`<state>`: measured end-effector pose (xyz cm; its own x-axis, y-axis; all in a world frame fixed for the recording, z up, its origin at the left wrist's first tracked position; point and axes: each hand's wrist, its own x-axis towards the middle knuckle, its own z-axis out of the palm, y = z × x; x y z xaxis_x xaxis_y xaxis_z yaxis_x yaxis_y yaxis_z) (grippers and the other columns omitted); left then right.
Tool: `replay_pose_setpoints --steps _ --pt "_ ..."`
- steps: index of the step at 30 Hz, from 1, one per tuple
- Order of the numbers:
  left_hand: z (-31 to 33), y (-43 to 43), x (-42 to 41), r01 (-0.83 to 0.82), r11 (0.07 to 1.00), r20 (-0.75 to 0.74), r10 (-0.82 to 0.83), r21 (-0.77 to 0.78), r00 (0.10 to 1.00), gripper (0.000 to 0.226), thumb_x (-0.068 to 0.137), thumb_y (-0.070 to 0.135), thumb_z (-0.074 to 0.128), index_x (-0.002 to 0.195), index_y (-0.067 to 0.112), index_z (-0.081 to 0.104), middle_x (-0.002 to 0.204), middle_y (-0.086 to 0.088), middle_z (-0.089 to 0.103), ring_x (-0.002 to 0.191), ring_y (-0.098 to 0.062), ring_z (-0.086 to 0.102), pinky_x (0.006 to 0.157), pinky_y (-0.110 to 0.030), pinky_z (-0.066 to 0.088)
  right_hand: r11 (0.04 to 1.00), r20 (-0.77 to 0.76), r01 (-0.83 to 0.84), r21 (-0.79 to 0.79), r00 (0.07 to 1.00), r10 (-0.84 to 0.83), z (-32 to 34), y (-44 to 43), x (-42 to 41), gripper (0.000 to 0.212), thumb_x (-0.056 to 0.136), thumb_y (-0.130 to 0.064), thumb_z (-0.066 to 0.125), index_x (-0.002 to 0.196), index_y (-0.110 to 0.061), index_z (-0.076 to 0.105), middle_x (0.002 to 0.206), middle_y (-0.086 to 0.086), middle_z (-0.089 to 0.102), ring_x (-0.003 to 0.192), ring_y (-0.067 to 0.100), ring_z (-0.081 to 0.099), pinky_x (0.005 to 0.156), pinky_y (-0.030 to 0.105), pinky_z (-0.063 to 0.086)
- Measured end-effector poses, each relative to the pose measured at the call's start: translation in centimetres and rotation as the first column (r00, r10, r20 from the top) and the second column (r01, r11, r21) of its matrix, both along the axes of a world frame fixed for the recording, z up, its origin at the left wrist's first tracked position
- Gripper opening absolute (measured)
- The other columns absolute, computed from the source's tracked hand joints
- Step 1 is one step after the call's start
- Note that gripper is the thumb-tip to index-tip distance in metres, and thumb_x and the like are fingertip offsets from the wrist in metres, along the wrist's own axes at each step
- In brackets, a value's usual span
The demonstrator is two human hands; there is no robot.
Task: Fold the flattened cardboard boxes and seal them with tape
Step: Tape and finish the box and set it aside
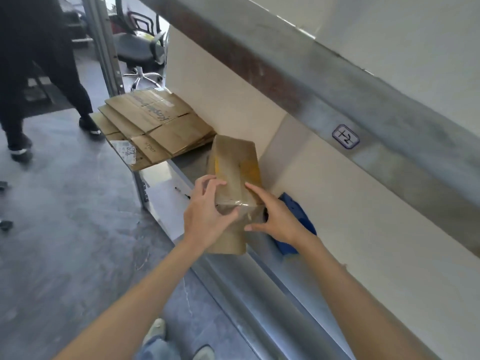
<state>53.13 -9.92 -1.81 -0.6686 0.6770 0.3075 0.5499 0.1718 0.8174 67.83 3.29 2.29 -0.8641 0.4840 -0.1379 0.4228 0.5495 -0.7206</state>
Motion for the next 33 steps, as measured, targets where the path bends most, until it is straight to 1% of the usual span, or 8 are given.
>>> replay_pose_setpoints --steps 5,9,14,17,21,25,28,33 --pt "0.5 2.0 0.1 0.077 0.996 0.036 -0.078 0.040 0.996 0.056 0.070 0.038 0.075 0.121 0.027 0.055 0.129 0.006 0.038 0.112 -0.012 0.051 0.079 -0.026 0.053 0.985 -0.157 0.160 0.057 0.976 -0.150 0.5 2.3 -0.5 0.060 0.089 -0.011 0.072 0.141 -0.033 0.050 0.138 -0.010 0.052 0.108 -0.005 0.052 0.099 0.030 0.047" --pt "-0.2 3.2 -0.2 0.116 0.993 0.060 -0.118 0.031 0.991 0.055 0.073 0.023 0.081 0.121 0.028 0.055 0.128 0.009 0.031 0.112 -0.001 0.041 0.084 -0.032 0.056 0.988 -0.145 0.120 0.096 0.984 -0.106 -0.3 3.5 -0.6 0.053 0.090 -0.004 0.068 0.135 -0.030 0.055 0.131 -0.010 0.053 0.112 0.007 0.054 0.095 0.027 0.048" --pt "-1.3 3.5 0.0 0.117 0.991 0.064 -0.122 0.070 0.990 0.057 0.073 0.028 0.081 0.124 0.028 0.054 0.131 0.007 0.033 0.117 -0.007 0.045 0.083 -0.033 0.057 0.987 -0.197 0.144 0.067 0.972 -0.129 -1.3 3.9 -0.6 0.054 0.089 -0.001 0.068 0.132 -0.033 0.056 0.128 -0.015 0.050 0.105 -0.007 0.051 0.096 0.030 0.051" --pt "-1.4 3.3 -0.6 0.148 0.988 0.050 -0.150 0.041 0.987 0.057 0.074 0.031 0.080 0.125 0.034 0.053 0.132 0.009 0.031 0.119 -0.007 0.045 0.086 -0.029 0.056 0.989 -0.170 0.139 0.048 0.977 -0.129 -1.1 3.9 -0.4 0.055 0.090 -0.007 0.069 0.136 -0.035 0.054 0.140 -0.009 0.046 0.123 0.004 0.048 0.106 0.040 0.047" --pt "-1.0 2.3 -1.7 0.214 0.976 -0.010 -0.215 -0.045 0.977 0.063 0.078 0.039 0.078 0.134 0.038 0.048 0.136 0.010 0.033 0.116 -0.002 0.045 0.091 -0.025 0.049 0.988 -0.101 0.129 0.091 0.988 -0.119 -0.5 3.6 0.1 0.061 0.090 -0.026 0.072 0.143 -0.041 0.046 0.161 -0.007 0.022 0.144 0.010 0.028 0.113 0.036 0.034" --pt "-0.2 0.7 -2.6 0.227 0.960 -0.138 -0.250 -0.161 0.958 0.071 0.085 0.052 0.068 0.147 0.039 0.036 0.144 0.015 0.040 0.127 -0.008 0.045 0.091 -0.027 0.047 0.965 -0.106 0.177 0.195 0.982 -0.159 -0.5 3.5 1.5 0.064 0.094 -0.038 0.065 0.150 -0.040 0.035 0.158 -0.008 0.028 0.143 0.011 0.031 0.109 0.032 0.034" --pt "0.1 -0.4 -3.1 0.109 0.949 -0.345 -0.213 -0.297 0.914 0.079 0.086 0.055 0.068 0.152 0.025 0.037 0.142 0.004 0.050 0.126 -0.021 0.050 0.097 -0.040 0.044 0.924 -0.106 0.304 0.232 0.952 -0.286 -1.3 3.7 3.6 0.059 0.098 -0.037 0.060 0.151 -0.031 0.036 0.134 -0.002 0.050 0.126 0.016 0.048 0.102 0.034 0.044" --pt "0.0 -1.5 -3.3 -0.061 0.901 -0.571 -0.218 -0.429 0.791 0.089 0.078 0.062 0.072 0.146 0.011 0.048 0.129 -0.009 0.062 0.115 -0.032 0.058 0.095 -0.049 0.042 0.902 0.159 0.310 0.299 0.916 -0.368 -3.4 3.9 6.6 0.059 0.100 -0.039 0.054 0.154 -0.026 0.033 0.118 0.007 0.050 0.113 0.027 0.051 0.090 0.039 0.047"
